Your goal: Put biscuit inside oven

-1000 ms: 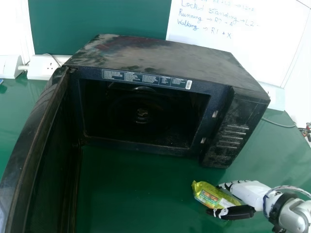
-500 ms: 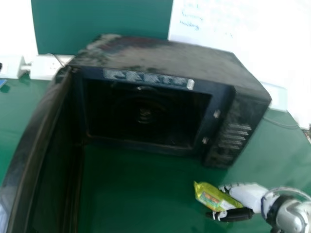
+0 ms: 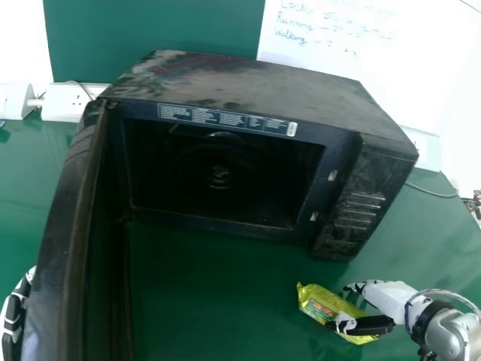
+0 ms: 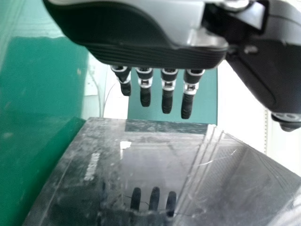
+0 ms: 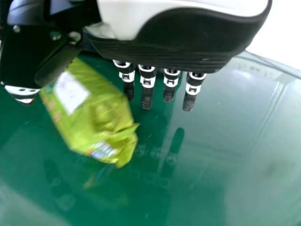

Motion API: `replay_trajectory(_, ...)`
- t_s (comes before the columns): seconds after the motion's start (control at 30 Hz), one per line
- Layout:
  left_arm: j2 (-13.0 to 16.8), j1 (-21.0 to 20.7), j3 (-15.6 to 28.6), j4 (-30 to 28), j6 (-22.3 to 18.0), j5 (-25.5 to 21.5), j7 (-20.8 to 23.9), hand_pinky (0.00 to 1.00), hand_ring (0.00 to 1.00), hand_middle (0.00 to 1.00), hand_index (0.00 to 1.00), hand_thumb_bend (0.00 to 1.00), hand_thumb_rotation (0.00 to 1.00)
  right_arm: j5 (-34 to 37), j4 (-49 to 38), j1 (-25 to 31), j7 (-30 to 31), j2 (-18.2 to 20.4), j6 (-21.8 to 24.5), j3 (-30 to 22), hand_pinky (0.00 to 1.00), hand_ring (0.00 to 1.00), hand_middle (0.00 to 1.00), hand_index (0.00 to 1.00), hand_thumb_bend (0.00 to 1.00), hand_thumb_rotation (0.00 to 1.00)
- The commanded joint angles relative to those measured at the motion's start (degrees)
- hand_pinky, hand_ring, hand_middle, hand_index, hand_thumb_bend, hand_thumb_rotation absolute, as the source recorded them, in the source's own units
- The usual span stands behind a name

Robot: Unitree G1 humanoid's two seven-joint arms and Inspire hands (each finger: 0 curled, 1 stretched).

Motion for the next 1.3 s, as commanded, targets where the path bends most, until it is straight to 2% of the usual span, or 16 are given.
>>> replay_trajectory(0.0,-0.2,-0.3,0.5,1.0,-1.4,-0.3,-0.4,1.00,0.78,0.87,0.90,0.90,0.84,-0.3,0.5,0.0,-0.8,0.4,-0.1,0.5,0.94,0.95,0.95,0.99,0.96,0.97)
replay_trajectory(0.17,-0.4,-1.2,1.0,2.5,-3.7,0.9,-0.1,1.00,0.79,0.88,0.90,0.89,0.84,-0.4,0.3,0.3,-1.5,0.2,-0.1,0.1,0.94,0.95,0.94,0.98,0.96,0.95)
replay_trajectory(0.33,-0.7,-1.2,0.8,2.4,-4.7,1.3,0.6,0.98,0.78,0.89,0.89,0.89,0.83,-0.7,-0.4,0.5,-2.2,0.5,0.4,-0.1,0.90,0.94,0.94,0.98,0.93,0.88)
replay_trajectory(0.5,-0.6,-0.9,0.6,2.1,-4.6,1.6,1.0,0.95,0.78,0.88,0.90,0.89,0.83,-0.4,-0.9,0.6,-2.4,0.8,0.4,-0.3,0.90,0.94,0.94,0.99,0.93,0.91)
replay_trajectory(0.6,-0.9,-1.4,0.5,2.7,-5.1,1.3,1.0,0.98,0.77,0.89,0.90,0.90,0.83,-0.2,-1.0,0.6,-2.1,0.7,0.5,-0.4,0.90,0.94,0.94,0.98,0.93,0.93)
replay_trajectory(0.67,-0.9,-1.6,0.5,2.8,-5.2,1.1,0.9,0.95,0.77,0.89,0.90,0.90,0.84,-0.3,-0.9,0.6,-2.3,0.5,0.1,-0.4,0.90,0.94,0.94,0.98,0.95,0.94)
replay_trajectory(0.83,0.1,0.3,-0.4,-0.2,-1.5,-1.6,0.3,0.96,0.80,0.88,0.90,0.89,0.85,0.4,-1.6,0.5,-1.7,0.4,0.6,-1.0,0.94,0.95,0.95,0.99,0.98,0.94)
replay_trajectory(1.07,0.5,-0.6,0.1,2.0,-2.4,-4.8,-3.5,0.95,0.81,0.87,0.88,0.88,0.83,0.3,-2.3,0.3,-1.5,-0.1,0.8,-1.4,0.95,0.96,0.94,0.99,1.00,0.94)
replay_trajectory(1.27,0.1,-0.4,1.1,2.8,-3.5,-4.3,-4.4,0.94,0.79,0.88,0.89,0.89,0.83,0.6,-2.4,0.5,-1.1,0.0,0.9,-1.6,0.94,0.96,0.94,0.99,1.00,0.97)
